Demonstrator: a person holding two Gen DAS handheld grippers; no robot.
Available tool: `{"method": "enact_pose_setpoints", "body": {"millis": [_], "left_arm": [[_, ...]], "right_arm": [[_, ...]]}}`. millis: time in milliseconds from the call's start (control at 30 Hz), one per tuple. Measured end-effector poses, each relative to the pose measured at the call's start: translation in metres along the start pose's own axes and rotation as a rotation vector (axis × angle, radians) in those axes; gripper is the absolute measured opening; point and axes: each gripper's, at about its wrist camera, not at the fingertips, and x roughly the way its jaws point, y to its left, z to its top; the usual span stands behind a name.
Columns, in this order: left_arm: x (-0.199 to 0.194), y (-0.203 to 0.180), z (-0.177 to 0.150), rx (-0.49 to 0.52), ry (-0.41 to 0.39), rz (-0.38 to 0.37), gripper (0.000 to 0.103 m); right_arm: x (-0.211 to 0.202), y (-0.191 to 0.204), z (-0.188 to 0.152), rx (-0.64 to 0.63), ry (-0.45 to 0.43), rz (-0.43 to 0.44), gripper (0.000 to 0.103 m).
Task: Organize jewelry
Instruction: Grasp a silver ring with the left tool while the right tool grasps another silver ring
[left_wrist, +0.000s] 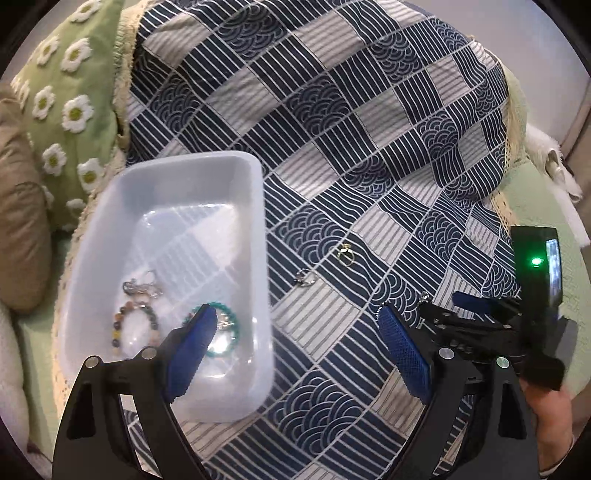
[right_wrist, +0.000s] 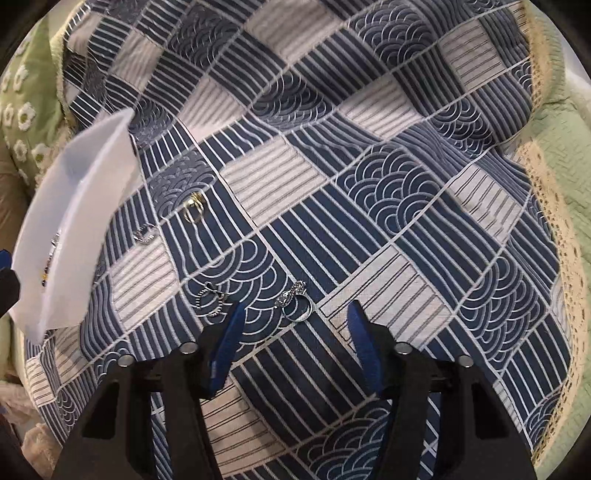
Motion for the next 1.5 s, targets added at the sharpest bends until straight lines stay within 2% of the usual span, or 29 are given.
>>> {"method": "enact_pose_setpoints", "body": {"millis": [67,133,200,300,367,500,567,633,800,933,1067,1100,1133,1167,1267,1400,1433,1500], "left_arm": [[0.007,-0.003,0.001,0.002,0.012,0.005,0.085],[0.012,-0.005,0.001,0.003,0.022,0.006,0.085],[0.016,-0.007,0.001,0.007,0.032,0.010,0.085],[0.024,-0.013,-0.001,0.022,0.051,0.015,0.085],[0.028,-0.017,-0.002,0.035,0.059,0.021,0.085],[0.041,-0.029,-0.004,0.048,0.085,0.035,0.085],[0.045,-0.037,-0.004,0.069,0.074,0.067,0.085],[0.052,-0.048,-0.004,0.082,0.087,0.043,0.085],[0.065,-0.073,-0.002,0.113,0.082,0.039,0.085],[0.086,-0.091,-0.005,0.126,0.128,0.011,0.075],[0.105,-0.105,-0.012,0.154,0.157,0.030,0.070],[0.109,-0.106,-0.013,0.152,0.162,0.030,0.066],[0.114,-0.107,-0.014,0.149,0.168,0.028,0.056],[0.117,-0.108,-0.014,0.147,0.176,0.029,0.051],[0.122,-0.106,-0.016,0.142,0.174,0.037,0.044],[0.122,-0.101,-0.014,0.128,0.170,0.050,0.023],[0.122,-0.099,-0.014,0.122,0.172,0.050,0.019],[0.122,-0.096,-0.014,0.116,0.172,0.042,0.019]], "right_arm": [[0.004,0.000,0.003,-0.007,-0.008,-0.018,0.050],[0.011,-0.002,0.006,0.000,0.009,-0.002,0.040],[0.017,-0.003,0.006,0.004,0.023,0.015,0.034],[0.023,0.003,0.006,-0.031,0.018,-0.010,0.025],[0.023,0.005,0.006,-0.044,0.014,-0.021,0.024],[0.015,-0.007,0.009,0.025,0.004,0.002,0.024],[0.004,-0.020,0.011,0.064,-0.022,0.002,0.024],[-0.006,-0.034,0.012,0.101,-0.041,0.004,0.024],[-0.016,-0.061,0.013,0.168,-0.054,0.039,0.024],[-0.021,-0.066,0.014,0.186,-0.064,0.057,0.024],[-0.029,-0.064,0.012,0.177,-0.074,0.074,0.024],[-0.031,-0.064,0.012,0.175,-0.075,0.079,0.024],[-0.033,-0.064,0.012,0.175,-0.078,0.082,0.024],[-0.035,-0.064,0.011,0.175,-0.080,0.083,0.024],[-0.037,-0.065,0.012,0.177,-0.082,0.087,0.024],[-0.037,-0.066,0.012,0.182,-0.082,0.091,0.024],[-0.037,-0.065,0.012,0.182,-0.082,0.091,0.024],[-0.036,-0.065,0.012,0.179,-0.078,0.089,0.024]]}}
